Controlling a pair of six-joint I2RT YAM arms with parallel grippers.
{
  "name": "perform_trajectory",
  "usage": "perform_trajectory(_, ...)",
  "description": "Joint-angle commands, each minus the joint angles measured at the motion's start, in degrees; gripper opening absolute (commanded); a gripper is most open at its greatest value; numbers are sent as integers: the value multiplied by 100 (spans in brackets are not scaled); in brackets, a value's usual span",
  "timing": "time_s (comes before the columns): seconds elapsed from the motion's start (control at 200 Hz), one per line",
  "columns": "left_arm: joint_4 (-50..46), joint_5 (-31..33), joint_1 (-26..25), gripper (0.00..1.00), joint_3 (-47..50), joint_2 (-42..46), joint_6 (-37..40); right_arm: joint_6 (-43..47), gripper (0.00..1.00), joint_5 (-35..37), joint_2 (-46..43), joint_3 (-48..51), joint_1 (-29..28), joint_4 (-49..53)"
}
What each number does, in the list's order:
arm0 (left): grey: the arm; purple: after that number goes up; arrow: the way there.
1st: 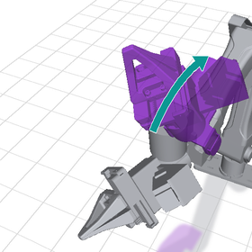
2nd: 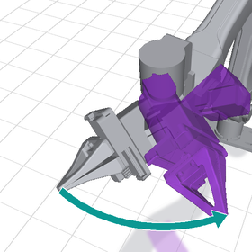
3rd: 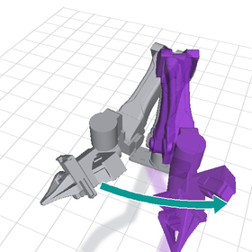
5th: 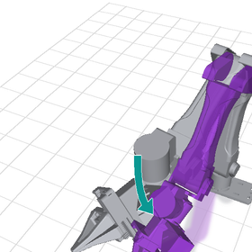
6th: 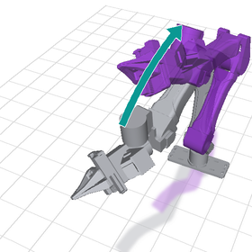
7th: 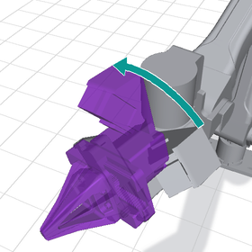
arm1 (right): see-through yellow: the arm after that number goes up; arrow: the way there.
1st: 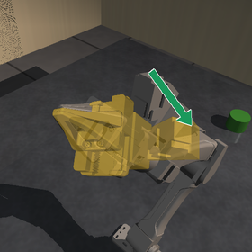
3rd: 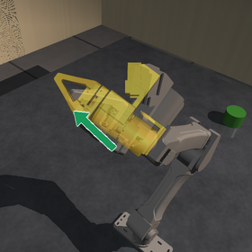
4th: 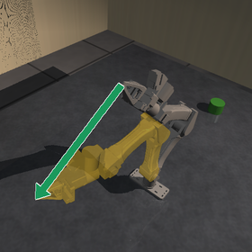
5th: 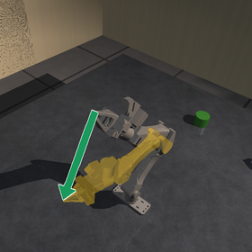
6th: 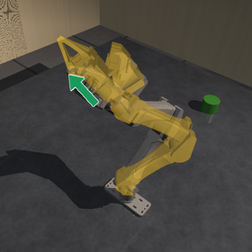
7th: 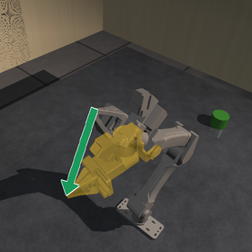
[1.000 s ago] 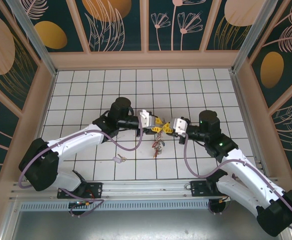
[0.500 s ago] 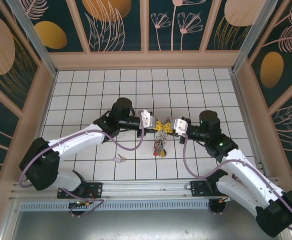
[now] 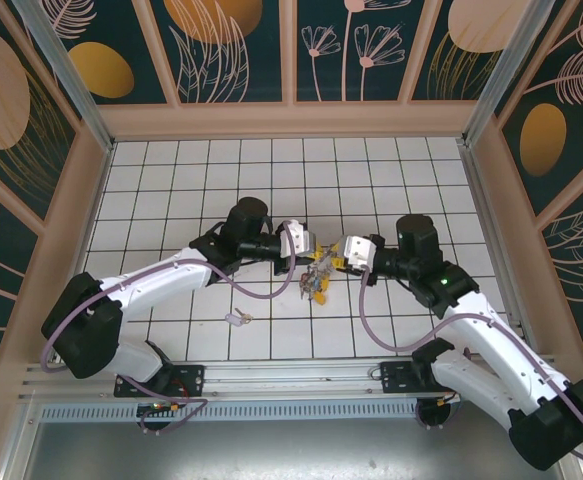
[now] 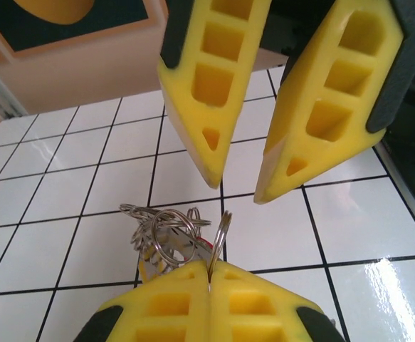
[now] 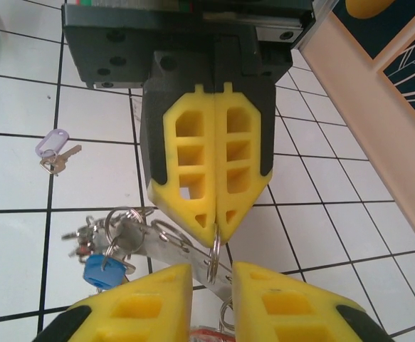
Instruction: Put the keys on the keyring
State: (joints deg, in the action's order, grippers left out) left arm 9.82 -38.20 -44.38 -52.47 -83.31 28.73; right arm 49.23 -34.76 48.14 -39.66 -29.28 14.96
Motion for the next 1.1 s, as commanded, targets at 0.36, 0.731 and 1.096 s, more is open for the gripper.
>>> perform_trajectory(0.36,103,-120,16,0,-263,-84,28,-73,27,45,509,-398,36,219)
perform_trajectory(0.731,148,-99,9,0,-255,-89,19,-348,20,66,675,-332,13,105)
perform_trajectory(1.096,217,-78,8,5,-169,30,-85,-670,0,-356,754,-358,48,-203)
